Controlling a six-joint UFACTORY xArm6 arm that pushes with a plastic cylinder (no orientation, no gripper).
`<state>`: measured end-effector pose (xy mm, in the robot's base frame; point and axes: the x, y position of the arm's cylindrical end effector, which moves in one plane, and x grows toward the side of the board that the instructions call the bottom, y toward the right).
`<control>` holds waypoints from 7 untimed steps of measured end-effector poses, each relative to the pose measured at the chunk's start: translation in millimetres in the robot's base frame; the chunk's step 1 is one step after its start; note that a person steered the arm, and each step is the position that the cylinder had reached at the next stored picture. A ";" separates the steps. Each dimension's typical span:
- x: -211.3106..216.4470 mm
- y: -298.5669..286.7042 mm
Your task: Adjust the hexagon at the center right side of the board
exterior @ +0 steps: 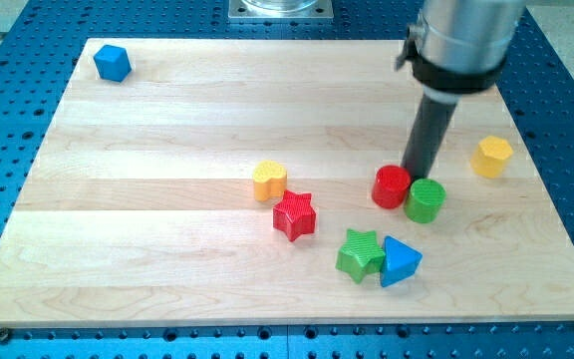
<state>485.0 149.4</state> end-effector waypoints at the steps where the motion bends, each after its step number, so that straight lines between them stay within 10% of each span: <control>1: 64.5 47.7; 7: -54.3 75.4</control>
<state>430.7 224.8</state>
